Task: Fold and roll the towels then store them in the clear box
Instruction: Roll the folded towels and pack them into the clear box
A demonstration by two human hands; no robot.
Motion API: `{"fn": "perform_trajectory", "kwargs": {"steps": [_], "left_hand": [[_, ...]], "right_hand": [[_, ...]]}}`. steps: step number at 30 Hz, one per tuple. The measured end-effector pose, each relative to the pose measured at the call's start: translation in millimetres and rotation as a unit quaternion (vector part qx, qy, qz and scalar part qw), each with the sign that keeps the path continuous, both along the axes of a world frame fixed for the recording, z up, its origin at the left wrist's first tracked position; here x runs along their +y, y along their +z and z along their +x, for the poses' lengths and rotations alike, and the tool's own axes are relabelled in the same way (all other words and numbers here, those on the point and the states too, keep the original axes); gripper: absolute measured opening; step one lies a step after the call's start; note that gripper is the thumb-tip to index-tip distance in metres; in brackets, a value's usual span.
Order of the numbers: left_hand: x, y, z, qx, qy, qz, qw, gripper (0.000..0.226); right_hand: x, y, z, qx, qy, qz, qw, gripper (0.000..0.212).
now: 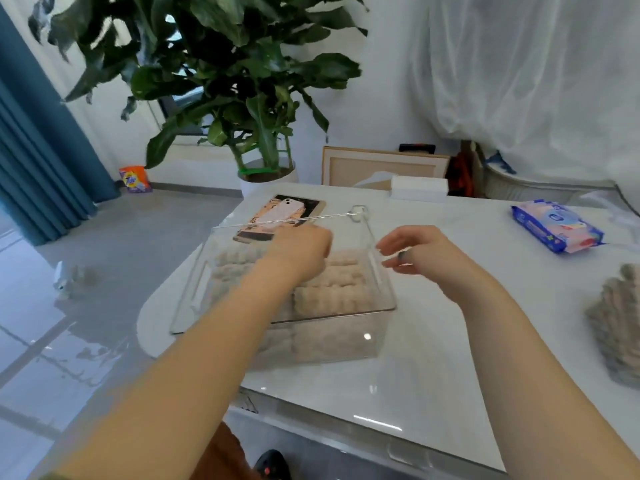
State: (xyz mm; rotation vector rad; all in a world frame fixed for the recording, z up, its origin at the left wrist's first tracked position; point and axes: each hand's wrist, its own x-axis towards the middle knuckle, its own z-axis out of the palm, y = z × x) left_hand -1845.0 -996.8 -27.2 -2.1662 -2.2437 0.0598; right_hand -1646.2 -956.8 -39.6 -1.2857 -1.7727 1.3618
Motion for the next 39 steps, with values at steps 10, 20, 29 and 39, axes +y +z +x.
{"fn": "perform_trajectory", "kwargs": {"steps": [10,20,29,39], "left_hand": [[57.3,-48.6,200.4,-0.365,-0.068,0.014,0.928,0.022],[85.4,-101.1,374.6,-0.445,-0.085,-0.137,0.881,0.046],[97.8,-119.6,423.2,-0.418,-0.060,-0.065,0.904,0.053],[77.2,-123.1,402.0,-0.679,-0.043,-0.013,0.732,0.039]], "right_hand": [[11.2,-33.6,177.7,-0.018,-0.277,-0.057,0.959,0.042],[10.1,-62.7,323.7,-0.125,-0.545,0.045,0.828,0.035],[23.4,-88.3,350.1,-0.122,-0.488,-0.079,0.861,0.036],[-15.0,-82.7,330.9,0.038,-0.486,0.094,0.868,0.034]]}}
